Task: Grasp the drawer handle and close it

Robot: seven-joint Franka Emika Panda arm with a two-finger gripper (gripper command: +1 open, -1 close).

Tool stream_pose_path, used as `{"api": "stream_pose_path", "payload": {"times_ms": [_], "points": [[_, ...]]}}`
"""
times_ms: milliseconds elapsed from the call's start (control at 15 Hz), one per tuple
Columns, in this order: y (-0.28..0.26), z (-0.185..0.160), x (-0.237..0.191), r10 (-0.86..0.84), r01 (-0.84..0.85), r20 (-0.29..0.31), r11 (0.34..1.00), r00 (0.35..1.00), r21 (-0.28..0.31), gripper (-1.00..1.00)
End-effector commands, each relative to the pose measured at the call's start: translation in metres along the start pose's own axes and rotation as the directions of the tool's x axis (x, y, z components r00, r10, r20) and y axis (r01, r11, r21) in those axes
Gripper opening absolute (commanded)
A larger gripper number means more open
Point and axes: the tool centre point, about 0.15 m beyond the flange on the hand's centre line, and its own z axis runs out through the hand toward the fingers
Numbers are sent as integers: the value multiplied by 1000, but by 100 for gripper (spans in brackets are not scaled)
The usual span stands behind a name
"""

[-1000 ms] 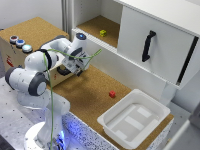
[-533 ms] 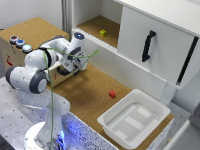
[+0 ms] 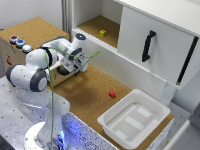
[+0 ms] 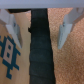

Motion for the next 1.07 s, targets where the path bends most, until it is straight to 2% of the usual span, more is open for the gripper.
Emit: {"api": "stream_pose_path", "payload": {"times_ms": [0,467,1000], "points": [[3,19,14,2,-3,45,1000,999,22,-100],[-13,24,12,9,-10,46,1000,999,19,-100],[-59,41,9,-11,8,60,999,998,35,-100]]}}
